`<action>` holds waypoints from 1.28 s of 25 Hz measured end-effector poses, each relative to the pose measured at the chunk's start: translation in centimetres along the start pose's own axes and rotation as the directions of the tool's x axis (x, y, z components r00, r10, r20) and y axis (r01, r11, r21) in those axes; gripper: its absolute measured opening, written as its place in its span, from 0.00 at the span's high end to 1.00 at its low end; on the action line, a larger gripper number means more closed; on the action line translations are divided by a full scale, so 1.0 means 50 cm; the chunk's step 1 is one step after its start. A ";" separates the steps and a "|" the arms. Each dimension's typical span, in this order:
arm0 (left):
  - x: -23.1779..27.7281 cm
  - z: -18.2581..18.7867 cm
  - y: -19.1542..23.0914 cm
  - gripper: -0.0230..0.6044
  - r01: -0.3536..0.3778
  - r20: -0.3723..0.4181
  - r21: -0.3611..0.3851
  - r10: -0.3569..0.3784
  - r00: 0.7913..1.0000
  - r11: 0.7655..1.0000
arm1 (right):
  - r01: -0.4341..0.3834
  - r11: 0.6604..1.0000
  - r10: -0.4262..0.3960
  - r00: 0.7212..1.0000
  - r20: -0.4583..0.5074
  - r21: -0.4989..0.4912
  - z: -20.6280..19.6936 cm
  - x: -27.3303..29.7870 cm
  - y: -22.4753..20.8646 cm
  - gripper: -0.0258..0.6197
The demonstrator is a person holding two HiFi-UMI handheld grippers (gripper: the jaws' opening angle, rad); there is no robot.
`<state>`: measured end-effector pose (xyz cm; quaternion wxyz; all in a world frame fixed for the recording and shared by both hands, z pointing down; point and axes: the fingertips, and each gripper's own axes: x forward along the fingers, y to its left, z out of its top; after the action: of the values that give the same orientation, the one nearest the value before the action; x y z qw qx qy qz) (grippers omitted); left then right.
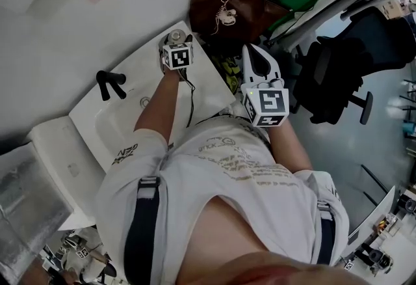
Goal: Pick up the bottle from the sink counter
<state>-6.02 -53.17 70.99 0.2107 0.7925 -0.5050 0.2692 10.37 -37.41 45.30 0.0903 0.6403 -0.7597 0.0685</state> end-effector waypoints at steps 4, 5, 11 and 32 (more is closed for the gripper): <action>-0.029 0.006 0.009 0.43 0.000 0.008 -0.004 0.000 1.000 1.000 | -0.022 1.000 0.021 1.000 0.016 0.008 0.007 0.002 0.008 0.93; -0.038 0.009 0.010 0.43 0.002 0.011 0.000 -0.002 1.000 1.000 | -0.025 1.000 0.025 0.999 0.020 0.007 0.008 0.003 0.011 0.93; -0.102 0.031 0.010 0.43 -0.006 0.027 0.048 0.005 1.000 0.999 | -0.032 0.998 0.034 0.999 0.025 -0.062 0.007 0.018 0.031 0.93; -0.440 0.179 -0.001 0.43 -0.133 0.210 0.052 0.120 0.970 0.990 | -0.242 0.967 0.233 0.967 0.099 0.084 0.039 0.094 0.110 0.93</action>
<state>-11.67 -43.44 50.06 0.1133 0.7889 -0.5644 0.2151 4.08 -41.38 44.52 0.0168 0.5507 -0.8300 0.0867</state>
